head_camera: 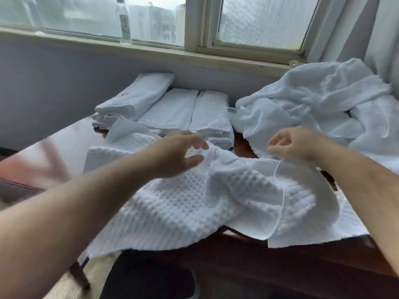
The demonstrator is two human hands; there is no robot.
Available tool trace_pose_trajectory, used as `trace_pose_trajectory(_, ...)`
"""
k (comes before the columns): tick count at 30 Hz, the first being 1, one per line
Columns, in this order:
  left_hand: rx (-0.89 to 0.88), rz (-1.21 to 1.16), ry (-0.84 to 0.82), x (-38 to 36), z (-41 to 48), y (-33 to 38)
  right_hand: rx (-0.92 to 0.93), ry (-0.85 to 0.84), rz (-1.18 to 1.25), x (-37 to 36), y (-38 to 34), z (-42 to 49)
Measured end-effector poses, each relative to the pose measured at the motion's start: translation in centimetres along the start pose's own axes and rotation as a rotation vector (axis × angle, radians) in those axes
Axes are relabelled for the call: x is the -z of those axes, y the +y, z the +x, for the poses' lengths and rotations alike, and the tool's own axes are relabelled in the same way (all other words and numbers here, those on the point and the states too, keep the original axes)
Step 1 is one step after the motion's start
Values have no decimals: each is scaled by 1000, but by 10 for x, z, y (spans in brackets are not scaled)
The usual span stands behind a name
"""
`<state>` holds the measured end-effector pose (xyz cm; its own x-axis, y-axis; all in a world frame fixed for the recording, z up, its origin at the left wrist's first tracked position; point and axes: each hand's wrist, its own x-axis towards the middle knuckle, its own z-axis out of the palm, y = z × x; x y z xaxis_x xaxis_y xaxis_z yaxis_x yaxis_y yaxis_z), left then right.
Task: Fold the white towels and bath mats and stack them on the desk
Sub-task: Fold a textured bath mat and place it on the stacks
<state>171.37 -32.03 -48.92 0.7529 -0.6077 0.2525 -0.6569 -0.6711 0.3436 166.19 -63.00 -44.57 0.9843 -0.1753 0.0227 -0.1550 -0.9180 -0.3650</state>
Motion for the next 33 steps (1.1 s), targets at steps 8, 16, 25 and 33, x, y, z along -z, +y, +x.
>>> trace_pose_trajectory(8,-172,-37,29,-63,44,48,-191,-474,-439,-8,32,-18)
trace_pose_trajectory(16,-188,-56,60,-91,11,21,-26,-461,-194,-3,33,-23)
trace_pose_trajectory(25,-253,130,-75,-87,1,19,-159,460,-652,16,22,-4)
trace_pose_trajectory(33,-104,81,-55,-72,12,28,37,-121,-331,-23,49,-25)
